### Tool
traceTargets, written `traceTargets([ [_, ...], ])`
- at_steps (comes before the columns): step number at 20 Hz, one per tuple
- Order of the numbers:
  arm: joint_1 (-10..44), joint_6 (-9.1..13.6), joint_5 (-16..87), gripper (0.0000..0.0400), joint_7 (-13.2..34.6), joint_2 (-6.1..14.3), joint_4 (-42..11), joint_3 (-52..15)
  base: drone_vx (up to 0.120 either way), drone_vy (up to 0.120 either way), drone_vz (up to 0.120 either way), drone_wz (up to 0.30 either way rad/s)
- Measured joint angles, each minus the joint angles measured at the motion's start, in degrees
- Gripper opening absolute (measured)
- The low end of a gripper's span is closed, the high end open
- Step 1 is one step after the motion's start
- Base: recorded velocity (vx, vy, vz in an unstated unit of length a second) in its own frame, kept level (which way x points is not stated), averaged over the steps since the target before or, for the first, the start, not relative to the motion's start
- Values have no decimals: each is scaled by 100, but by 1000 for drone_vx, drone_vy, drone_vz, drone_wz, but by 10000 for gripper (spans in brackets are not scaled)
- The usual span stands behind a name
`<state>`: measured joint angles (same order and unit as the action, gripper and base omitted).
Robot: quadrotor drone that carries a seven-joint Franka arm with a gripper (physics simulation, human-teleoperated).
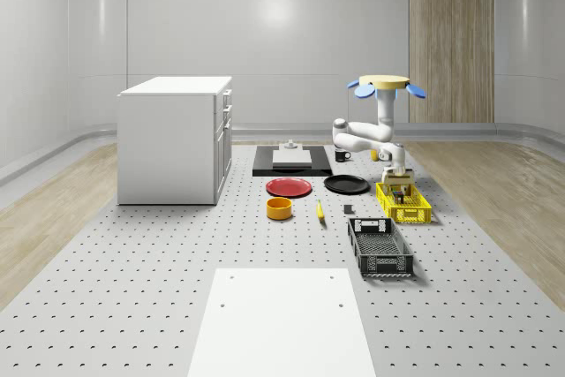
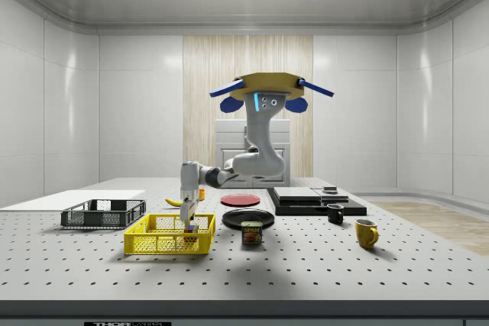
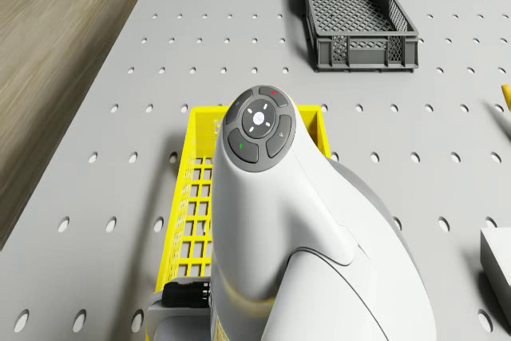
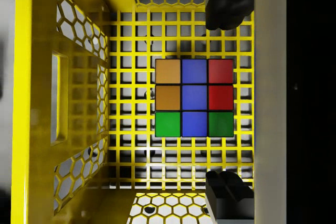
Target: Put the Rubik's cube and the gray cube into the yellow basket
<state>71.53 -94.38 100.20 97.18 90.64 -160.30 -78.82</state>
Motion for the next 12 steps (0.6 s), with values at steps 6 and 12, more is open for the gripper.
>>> traceTargets([
  [6,-40,113,-330,399,-5,10,-54,-349,0,-73,107,0],
  [12,-48,133,-447,400,-5,31,-66,-466,20,-120,0,0],
])
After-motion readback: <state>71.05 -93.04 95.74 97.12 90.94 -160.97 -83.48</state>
